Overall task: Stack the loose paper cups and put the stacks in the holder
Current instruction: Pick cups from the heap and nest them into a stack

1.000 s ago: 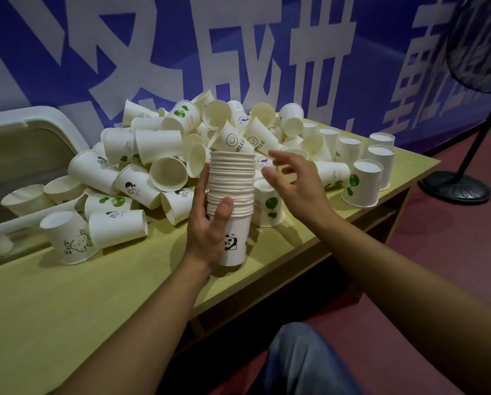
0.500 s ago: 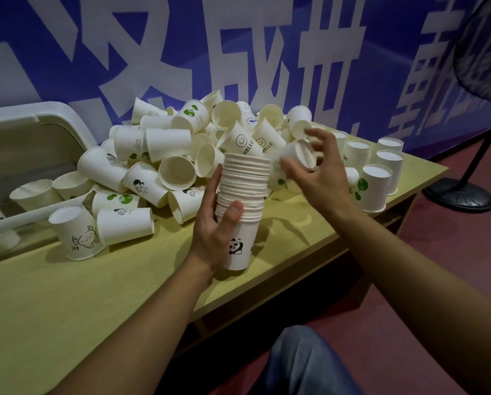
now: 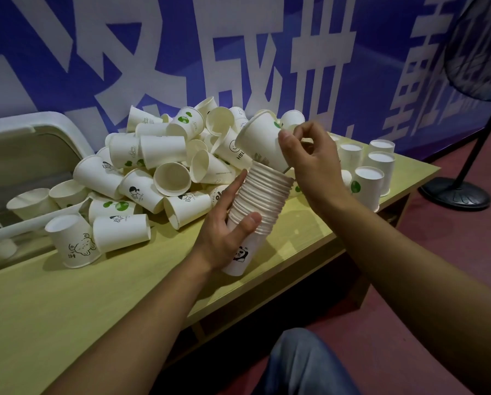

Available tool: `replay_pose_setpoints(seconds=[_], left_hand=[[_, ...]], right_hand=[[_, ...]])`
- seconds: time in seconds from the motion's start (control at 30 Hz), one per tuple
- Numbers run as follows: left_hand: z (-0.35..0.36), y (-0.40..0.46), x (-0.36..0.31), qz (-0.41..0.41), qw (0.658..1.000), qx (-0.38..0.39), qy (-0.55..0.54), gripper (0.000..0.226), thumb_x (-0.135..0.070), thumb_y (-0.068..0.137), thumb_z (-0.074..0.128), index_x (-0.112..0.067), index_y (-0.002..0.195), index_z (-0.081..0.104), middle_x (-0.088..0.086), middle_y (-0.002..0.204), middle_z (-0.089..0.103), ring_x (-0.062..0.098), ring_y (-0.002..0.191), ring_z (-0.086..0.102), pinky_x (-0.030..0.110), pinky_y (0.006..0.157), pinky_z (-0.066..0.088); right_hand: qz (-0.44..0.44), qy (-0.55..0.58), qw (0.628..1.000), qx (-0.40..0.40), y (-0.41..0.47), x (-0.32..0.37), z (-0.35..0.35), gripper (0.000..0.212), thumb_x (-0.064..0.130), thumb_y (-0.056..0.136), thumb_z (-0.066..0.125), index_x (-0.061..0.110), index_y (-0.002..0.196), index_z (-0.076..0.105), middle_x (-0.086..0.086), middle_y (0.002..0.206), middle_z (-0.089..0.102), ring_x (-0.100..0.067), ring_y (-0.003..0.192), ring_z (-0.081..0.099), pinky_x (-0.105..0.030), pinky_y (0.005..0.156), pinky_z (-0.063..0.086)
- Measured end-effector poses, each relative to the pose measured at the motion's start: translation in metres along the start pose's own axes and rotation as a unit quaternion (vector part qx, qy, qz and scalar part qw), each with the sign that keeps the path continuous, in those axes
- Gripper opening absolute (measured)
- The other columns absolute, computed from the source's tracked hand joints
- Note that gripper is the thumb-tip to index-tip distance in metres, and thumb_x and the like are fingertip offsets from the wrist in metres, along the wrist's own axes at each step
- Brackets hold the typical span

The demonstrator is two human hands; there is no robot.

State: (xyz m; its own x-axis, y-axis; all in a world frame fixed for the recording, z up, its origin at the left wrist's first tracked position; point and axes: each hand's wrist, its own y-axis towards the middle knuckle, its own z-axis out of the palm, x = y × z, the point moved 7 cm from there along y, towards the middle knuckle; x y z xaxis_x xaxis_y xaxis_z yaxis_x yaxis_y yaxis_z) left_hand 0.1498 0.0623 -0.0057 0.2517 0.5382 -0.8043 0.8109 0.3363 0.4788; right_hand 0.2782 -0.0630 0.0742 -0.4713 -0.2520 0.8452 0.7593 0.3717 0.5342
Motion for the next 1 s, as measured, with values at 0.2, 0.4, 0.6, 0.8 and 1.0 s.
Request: replay_pose_setpoints(seconds=[0.2,0.4,0.6,0.8,1.0], left_hand=[[-0.003,0.0,0.005,-0.008,1.0,-0.011,-0.002,0.078,-0.056,0.083,0.058,-0.04,0.153,0.029,-0.004,0.147,0.053,0.01,0.13,0.055,0.044,0.109,0.047],[-0.004,-0.001,0.003,-0.009,0.999,-0.033,-0.025,0.076,-0.055,0.082,0.058,-0.04,0.15,0.027,-0.007,0.142,0.055,0.004,0.123,0.06,0.023,0.099,0.049],[-0.003,-0.001,0.005,-0.01,0.998,-0.043,-0.033,0.083,-0.057,0.077,0.065,-0.049,0.148,0.023,-0.006,0.142,0.053,0.008,0.117,0.063,0.025,0.09,0.055],[0.015,0.013,-0.005,0.006,1.0,-0.019,0.006,0.097,-0.052,0.073,0.075,-0.054,0.15,0.016,-0.008,0.142,0.051,0.004,0.116,0.061,0.025,0.089,0.056],[0.051,0.04,-0.025,0.041,0.999,0.021,0.027,0.108,-0.044,0.071,0.077,-0.046,0.154,0.008,-0.016,0.138,0.049,0.0,0.114,0.062,0.024,0.088,0.057]], right_hand=[[0.005,-0.056,0.995,0.083,-0.002,0.003,0.01,0.054,0.026,0.092,0.067,0.043,0.134,0.038,0.006,0.12,0.046,-0.02,0.096,0.061,-0.032,0.073,0.061],[0.007,-0.103,0.99,0.093,-0.015,-0.01,0.008,0.042,0.033,0.097,0.058,0.043,0.137,0.05,0.006,0.131,0.045,-0.009,0.101,0.055,-0.03,0.088,0.052],[-0.01,-0.141,0.978,0.154,-0.041,-0.025,0.009,0.042,0.031,0.1,0.055,0.041,0.14,0.049,0.015,0.133,0.045,0.0,0.107,0.048,-0.013,0.086,0.042],[-0.015,-0.167,0.972,0.164,-0.035,-0.023,-0.012,0.042,0.031,0.1,0.054,0.047,0.137,0.044,0.012,0.137,0.045,-0.01,0.112,0.052,-0.019,0.093,0.043],[-0.029,-0.234,0.965,0.117,-0.023,-0.022,-0.057,0.034,0.034,0.101,0.053,0.037,0.135,0.055,0.013,0.133,0.045,-0.005,0.111,0.051,-0.023,0.088,0.046]])
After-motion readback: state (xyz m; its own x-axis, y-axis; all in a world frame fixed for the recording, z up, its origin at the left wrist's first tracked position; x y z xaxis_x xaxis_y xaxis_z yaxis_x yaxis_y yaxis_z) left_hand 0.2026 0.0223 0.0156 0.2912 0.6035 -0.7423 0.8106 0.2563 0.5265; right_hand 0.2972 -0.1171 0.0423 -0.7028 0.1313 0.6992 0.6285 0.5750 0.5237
